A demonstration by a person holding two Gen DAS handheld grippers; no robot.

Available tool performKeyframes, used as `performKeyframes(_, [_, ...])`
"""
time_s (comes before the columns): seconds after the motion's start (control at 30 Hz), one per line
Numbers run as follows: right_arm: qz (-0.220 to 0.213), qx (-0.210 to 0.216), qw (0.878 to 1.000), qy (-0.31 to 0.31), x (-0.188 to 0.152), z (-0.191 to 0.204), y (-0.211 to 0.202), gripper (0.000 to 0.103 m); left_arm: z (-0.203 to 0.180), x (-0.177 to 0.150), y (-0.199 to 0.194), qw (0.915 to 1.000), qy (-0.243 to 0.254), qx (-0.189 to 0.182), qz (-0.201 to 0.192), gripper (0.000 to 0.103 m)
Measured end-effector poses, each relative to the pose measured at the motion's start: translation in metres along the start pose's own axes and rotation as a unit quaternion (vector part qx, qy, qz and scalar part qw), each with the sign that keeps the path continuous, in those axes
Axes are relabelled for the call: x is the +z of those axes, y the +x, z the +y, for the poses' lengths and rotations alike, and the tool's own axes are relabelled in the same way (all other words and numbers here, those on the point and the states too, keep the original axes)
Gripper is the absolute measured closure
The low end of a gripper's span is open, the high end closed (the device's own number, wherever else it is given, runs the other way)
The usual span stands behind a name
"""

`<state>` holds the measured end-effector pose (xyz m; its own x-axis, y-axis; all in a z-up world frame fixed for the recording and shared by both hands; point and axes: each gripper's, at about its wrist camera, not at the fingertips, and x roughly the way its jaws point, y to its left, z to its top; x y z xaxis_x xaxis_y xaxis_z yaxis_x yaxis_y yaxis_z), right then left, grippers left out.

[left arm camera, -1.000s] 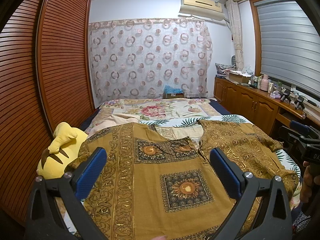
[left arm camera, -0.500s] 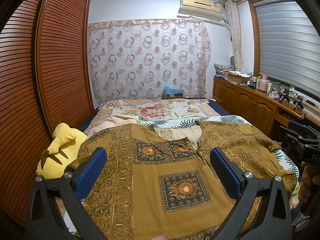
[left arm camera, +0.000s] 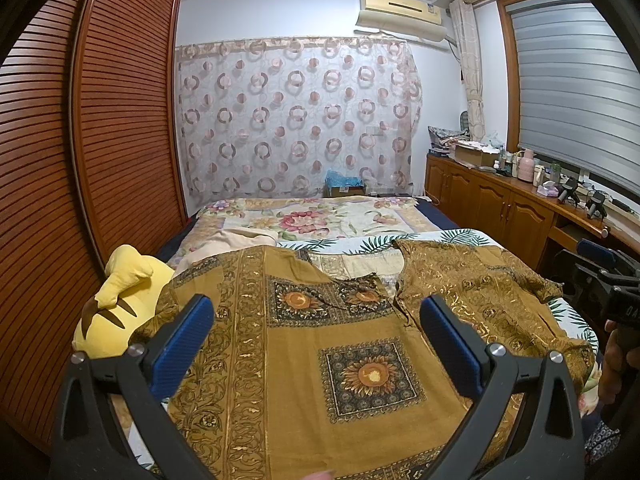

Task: Fold small clothes
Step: 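Lower the left tool to the shirt's side edge and close on it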

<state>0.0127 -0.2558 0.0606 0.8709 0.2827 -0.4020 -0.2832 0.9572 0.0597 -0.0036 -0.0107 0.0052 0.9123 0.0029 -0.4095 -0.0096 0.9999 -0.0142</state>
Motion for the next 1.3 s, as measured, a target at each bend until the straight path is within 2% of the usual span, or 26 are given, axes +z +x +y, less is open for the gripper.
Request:
performKeyframes(0.3, [0.005,0.026,1.000,-0.007,0.013,0.023,0.007,0.000,0.013,-0.004,0.005,0.9998,-0.002,-0.008,0.018,0.000])
performKeyframes(0.77, [0.042,0.081,0.995,-0.045,-0.007,0.051,0.059,0.000,0.092,-0.032,0.043,0.9970,-0.020,0.005,0.074,0.000])
performKeyframes(0.93, [0.066,0.102,0.991,-0.061,-0.015,0.065,0.083,0.000,0.130,-0.042,0.061,0.9942,-0.040,0.009,0.100,0.001])
performKeyframes(1.13, [0.095,0.125,0.985,-0.073,-0.027,0.081,0.109,0.000,0.171,-0.048,0.087,0.9889,-0.061,0.027,0.132,0.004])
performKeyframes(1.3, [0.116,0.141,0.980,-0.083,-0.032,0.091,0.126,0.000,0.206,-0.049,0.109,0.9848,-0.083,0.028,0.150,0.011])
